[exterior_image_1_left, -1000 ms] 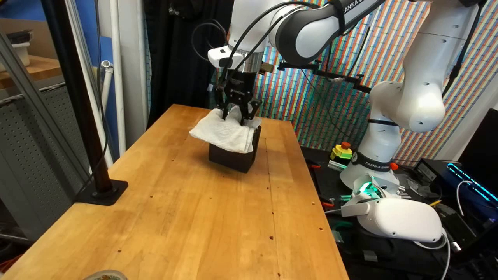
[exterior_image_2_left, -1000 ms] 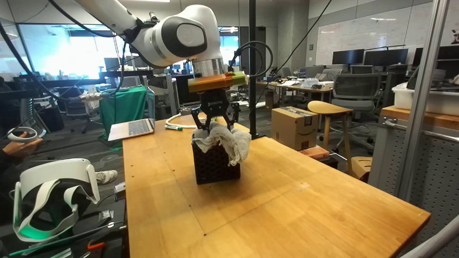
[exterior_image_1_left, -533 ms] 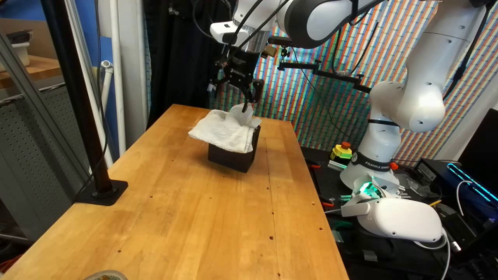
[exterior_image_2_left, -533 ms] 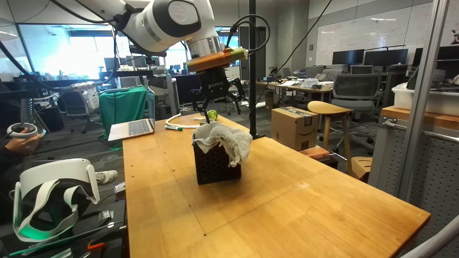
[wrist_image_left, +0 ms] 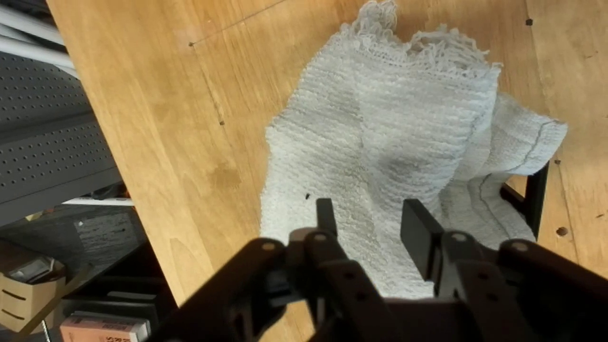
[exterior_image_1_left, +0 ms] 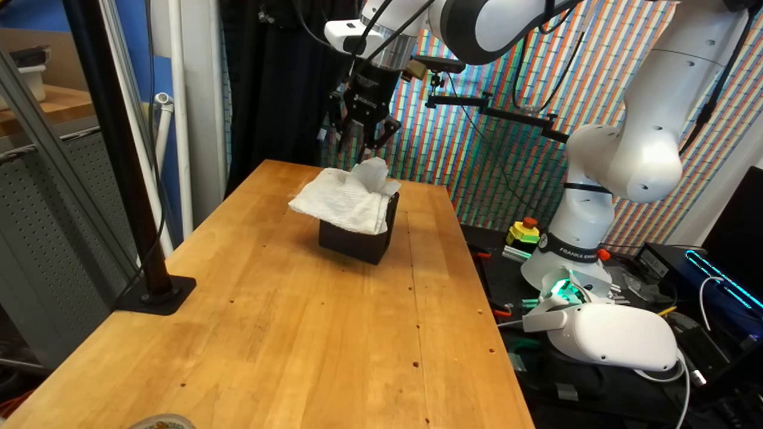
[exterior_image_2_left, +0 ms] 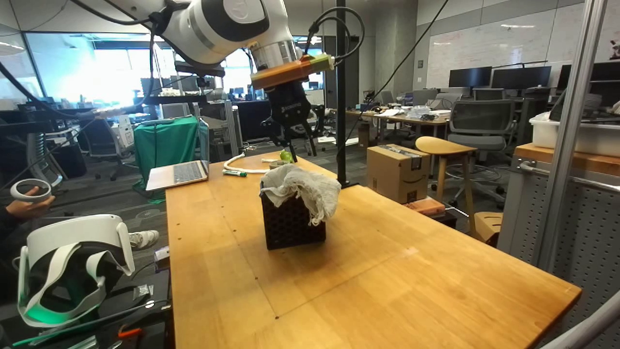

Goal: Place the towel inside the black basket

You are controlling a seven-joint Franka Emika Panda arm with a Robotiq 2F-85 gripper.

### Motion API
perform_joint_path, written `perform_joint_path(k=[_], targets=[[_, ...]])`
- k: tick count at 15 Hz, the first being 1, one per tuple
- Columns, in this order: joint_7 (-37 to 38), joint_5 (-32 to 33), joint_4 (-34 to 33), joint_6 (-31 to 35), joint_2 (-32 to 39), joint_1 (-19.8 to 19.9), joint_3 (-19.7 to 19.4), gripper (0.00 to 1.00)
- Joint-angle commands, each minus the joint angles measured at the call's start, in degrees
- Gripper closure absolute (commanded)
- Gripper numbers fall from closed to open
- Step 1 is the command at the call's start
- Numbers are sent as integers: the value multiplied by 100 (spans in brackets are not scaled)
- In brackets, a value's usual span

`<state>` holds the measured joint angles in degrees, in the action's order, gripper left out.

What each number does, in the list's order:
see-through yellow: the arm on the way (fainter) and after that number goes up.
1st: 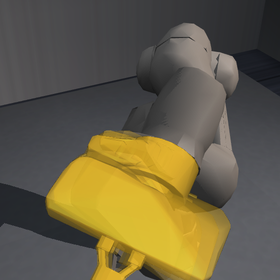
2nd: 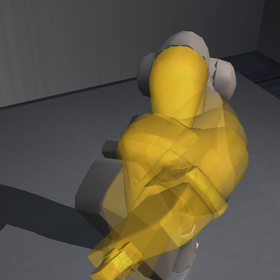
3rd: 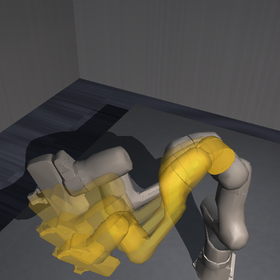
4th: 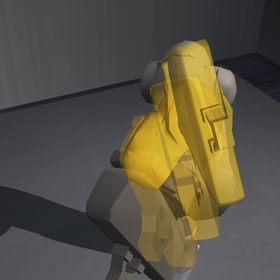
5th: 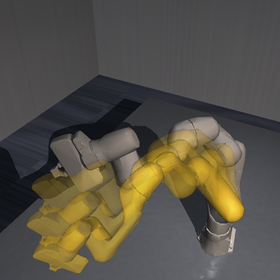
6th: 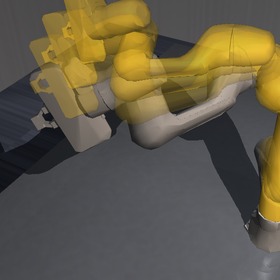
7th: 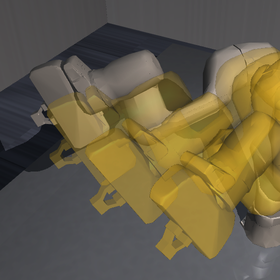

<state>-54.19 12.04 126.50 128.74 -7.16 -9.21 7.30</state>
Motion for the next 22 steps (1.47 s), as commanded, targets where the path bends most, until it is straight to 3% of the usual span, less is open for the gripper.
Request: perform_joint_path(k=[1,5,8,14,22], targets=[[-88,-157,18,81,72,7,-63,87],[-99,-339,55,86,221,-1,-56,94],[-54,-382,119,70,359,-23,1,88],[100,-243,275,58,783,-20,103,89],[-239,-600,598,1130,1132,295,-79,90]])
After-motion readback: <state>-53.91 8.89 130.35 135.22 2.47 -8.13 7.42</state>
